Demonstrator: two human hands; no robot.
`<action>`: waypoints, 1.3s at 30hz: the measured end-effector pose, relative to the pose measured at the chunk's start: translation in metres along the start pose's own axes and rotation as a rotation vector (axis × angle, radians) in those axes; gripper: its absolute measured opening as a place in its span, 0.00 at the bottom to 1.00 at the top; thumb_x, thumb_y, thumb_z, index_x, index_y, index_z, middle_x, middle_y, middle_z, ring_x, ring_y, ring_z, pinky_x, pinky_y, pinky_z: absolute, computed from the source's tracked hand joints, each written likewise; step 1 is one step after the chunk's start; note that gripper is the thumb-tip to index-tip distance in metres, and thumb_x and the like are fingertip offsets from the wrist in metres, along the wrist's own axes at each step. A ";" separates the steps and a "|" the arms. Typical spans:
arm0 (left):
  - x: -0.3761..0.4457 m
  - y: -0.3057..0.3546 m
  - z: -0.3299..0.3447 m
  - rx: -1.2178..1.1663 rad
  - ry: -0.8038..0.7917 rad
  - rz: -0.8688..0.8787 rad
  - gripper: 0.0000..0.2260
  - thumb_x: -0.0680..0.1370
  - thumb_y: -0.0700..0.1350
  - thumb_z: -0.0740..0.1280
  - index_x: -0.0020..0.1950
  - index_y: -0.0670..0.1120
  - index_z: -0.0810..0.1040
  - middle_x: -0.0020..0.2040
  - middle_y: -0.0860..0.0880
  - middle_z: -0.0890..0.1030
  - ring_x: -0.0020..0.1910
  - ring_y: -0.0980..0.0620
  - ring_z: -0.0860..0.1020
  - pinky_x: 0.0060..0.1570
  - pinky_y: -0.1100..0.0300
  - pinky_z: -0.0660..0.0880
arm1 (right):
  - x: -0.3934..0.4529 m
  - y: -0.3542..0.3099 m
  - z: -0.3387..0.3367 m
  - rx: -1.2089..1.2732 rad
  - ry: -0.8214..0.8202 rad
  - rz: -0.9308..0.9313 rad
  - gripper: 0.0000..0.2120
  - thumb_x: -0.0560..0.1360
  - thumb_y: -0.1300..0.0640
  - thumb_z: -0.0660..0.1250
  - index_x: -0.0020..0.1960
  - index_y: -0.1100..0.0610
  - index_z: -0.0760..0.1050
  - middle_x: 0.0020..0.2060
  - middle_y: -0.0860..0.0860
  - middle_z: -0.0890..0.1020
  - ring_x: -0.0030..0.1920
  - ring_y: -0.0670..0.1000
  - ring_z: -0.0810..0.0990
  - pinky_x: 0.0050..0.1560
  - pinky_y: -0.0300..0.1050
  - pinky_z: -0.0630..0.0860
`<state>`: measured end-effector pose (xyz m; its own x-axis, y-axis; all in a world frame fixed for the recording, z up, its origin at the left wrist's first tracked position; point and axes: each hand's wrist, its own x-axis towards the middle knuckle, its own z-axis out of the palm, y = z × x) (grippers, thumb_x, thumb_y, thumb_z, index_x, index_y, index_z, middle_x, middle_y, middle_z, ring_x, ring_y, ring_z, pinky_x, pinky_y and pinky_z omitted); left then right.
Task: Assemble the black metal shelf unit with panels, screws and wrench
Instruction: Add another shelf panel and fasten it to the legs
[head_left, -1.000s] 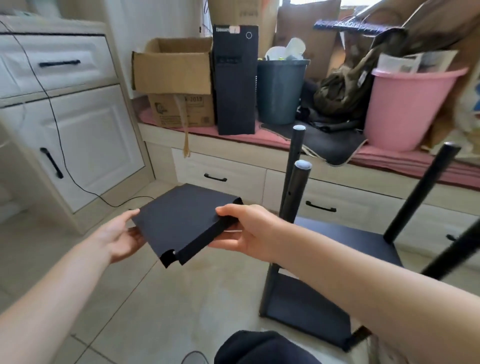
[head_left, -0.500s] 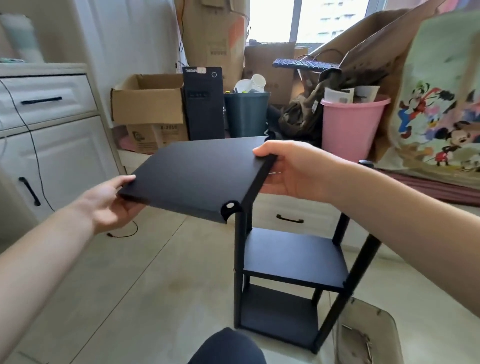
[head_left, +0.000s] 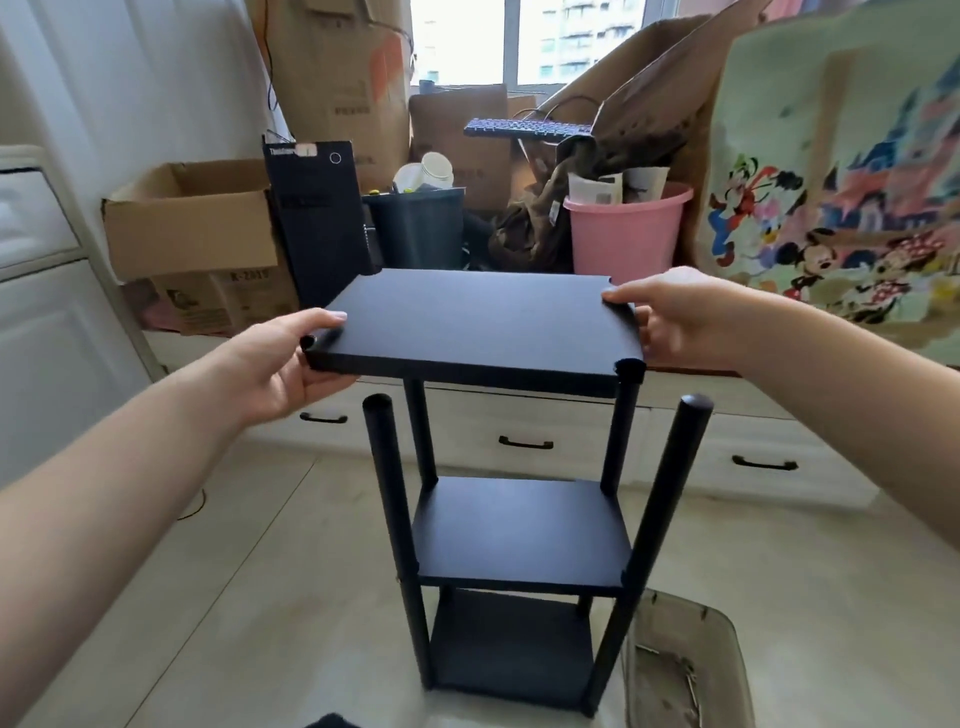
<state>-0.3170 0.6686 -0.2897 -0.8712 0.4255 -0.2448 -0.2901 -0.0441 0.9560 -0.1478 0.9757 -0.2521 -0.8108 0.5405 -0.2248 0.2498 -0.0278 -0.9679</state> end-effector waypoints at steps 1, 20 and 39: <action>0.004 0.000 0.008 0.014 -0.012 -0.004 0.13 0.79 0.46 0.70 0.61 0.44 0.75 0.45 0.45 0.86 0.37 0.49 0.86 0.32 0.58 0.81 | 0.003 -0.001 -0.007 -0.012 0.035 -0.005 0.12 0.78 0.59 0.69 0.58 0.63 0.73 0.48 0.57 0.83 0.39 0.53 0.86 0.31 0.46 0.81; 0.025 -0.020 0.046 0.356 -0.013 0.017 0.15 0.76 0.52 0.72 0.59 0.44 0.83 0.50 0.45 0.81 0.49 0.44 0.74 0.51 0.51 0.70 | 0.034 0.031 -0.042 -0.023 0.121 0.087 0.06 0.80 0.56 0.66 0.45 0.56 0.76 0.39 0.51 0.80 0.30 0.47 0.80 0.22 0.35 0.73; 0.033 -0.035 0.050 0.127 0.027 -0.060 0.09 0.78 0.52 0.71 0.52 0.48 0.79 0.27 0.53 0.80 0.25 0.57 0.78 0.24 0.65 0.76 | 0.051 0.042 -0.036 -0.117 0.157 0.167 0.06 0.79 0.54 0.67 0.46 0.56 0.76 0.40 0.51 0.79 0.32 0.49 0.79 0.21 0.36 0.72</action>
<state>-0.3160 0.7290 -0.3235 -0.8648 0.3994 -0.3043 -0.2906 0.0962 0.9520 -0.1599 1.0319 -0.2997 -0.6629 0.6611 -0.3514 0.4407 -0.0349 -0.8970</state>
